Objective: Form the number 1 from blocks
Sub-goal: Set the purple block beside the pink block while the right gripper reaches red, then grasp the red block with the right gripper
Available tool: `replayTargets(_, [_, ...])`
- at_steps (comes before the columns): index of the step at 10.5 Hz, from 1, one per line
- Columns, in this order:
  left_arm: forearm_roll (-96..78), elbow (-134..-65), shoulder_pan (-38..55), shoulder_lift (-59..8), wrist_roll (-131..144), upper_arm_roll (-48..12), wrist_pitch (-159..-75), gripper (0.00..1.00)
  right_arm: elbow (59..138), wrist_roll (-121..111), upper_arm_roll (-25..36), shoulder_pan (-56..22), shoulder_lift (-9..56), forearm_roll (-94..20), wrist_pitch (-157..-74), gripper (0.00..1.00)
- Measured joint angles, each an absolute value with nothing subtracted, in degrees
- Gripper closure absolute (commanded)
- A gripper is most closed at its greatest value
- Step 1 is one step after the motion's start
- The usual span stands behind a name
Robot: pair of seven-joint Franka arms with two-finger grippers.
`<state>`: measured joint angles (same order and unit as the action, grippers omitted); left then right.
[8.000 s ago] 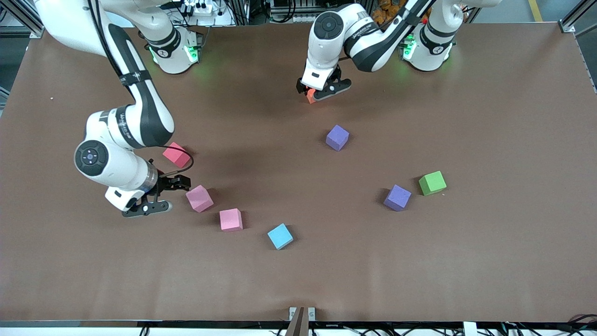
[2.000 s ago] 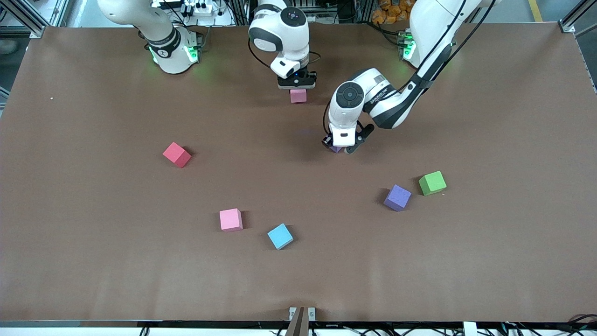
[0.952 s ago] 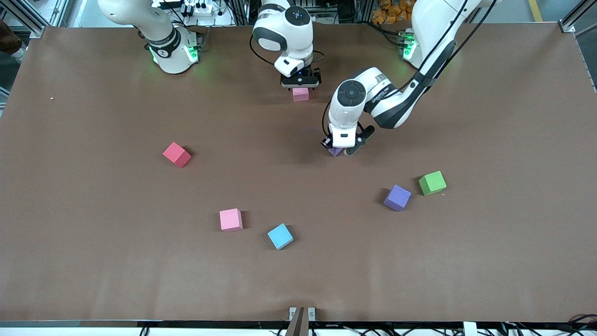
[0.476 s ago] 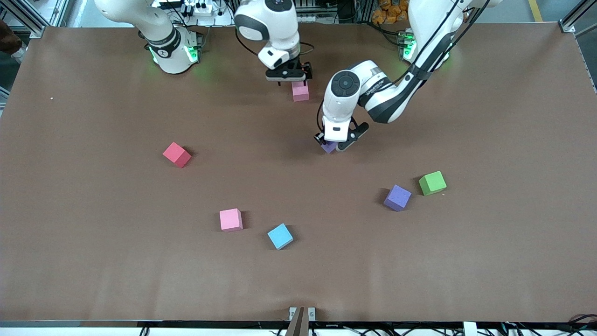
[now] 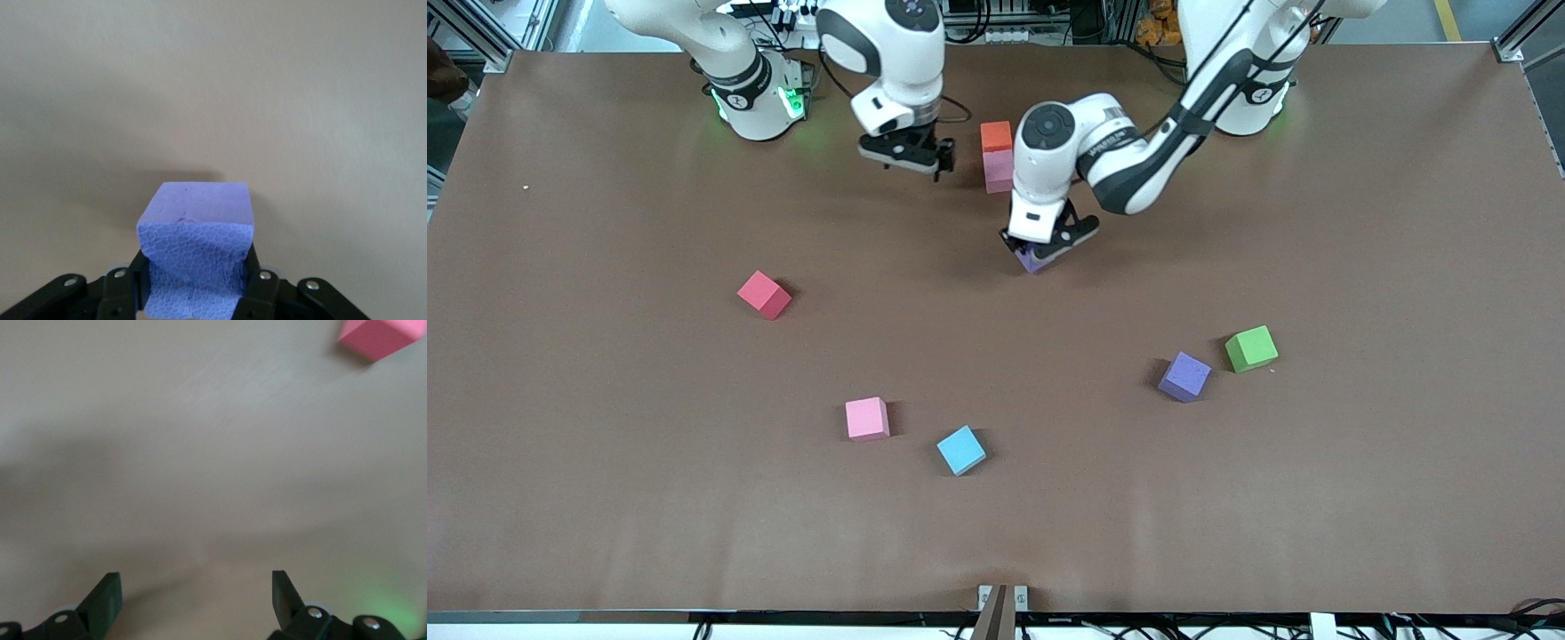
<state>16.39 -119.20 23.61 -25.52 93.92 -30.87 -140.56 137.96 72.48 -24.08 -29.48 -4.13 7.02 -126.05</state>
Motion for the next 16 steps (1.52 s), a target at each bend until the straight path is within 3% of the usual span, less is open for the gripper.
replayTargets(3, [16.4,-118.6,27.8,-25.6,93.8,-30.9,-140.6,1.00,138.0,61.4,-23.4,-18.3,-8.0,7.1,-121.0,0.02])
replayTargets(6, [16.8,-117.7,30.7,-26.6,91.3,-30.8,-140.8,1.00,138.2,51.2,-16.2,-14.1,-9.6,7.1,-120.8,0.02])
replayTargets(10, [20.1,-117.4,32.2,-28.6,91.1,-30.8,-141.5,1.00,138.1,39.4,-5.5,-10.9,-9.2,7.1,-127.0,0.02])
replayTargets(16, [20.2,-117.4,34.0,-29.8,90.8,-30.8,-141.5,1.00,138.5,35.7,2.3,-8.7,3.9,6.1,-140.5,0.05])
